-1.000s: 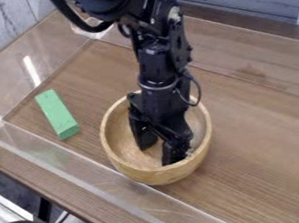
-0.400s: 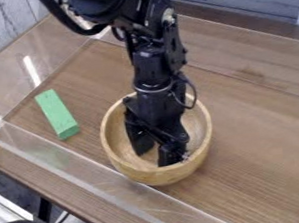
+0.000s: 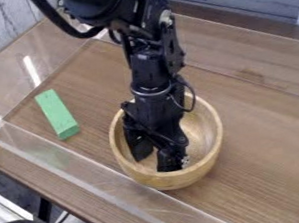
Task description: Remove the green block from inside the brown bowl and put it on the table
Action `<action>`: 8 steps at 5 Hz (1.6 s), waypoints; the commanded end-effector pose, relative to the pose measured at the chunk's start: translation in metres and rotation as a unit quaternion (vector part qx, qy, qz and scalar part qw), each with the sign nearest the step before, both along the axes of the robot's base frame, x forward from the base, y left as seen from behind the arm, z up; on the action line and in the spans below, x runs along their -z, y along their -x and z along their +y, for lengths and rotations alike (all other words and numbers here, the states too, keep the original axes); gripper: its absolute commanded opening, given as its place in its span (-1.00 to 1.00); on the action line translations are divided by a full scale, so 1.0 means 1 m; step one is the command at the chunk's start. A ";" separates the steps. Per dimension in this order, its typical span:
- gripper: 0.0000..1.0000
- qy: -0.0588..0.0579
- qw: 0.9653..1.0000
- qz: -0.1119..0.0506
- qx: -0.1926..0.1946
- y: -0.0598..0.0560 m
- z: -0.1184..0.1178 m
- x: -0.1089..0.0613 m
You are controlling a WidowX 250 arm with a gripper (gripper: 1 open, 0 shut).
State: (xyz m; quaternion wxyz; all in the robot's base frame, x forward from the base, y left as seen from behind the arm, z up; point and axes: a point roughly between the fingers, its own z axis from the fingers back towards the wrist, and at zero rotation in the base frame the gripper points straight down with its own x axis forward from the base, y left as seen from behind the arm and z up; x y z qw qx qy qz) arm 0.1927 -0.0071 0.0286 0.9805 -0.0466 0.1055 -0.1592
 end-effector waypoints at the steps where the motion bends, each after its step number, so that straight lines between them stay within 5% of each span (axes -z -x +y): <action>1: 1.00 0.002 1.000 -0.026 -0.001 -0.008 0.003 -0.011; 8: 1.00 0.003 0.998 -0.063 -0.029 -0.025 0.016 -0.030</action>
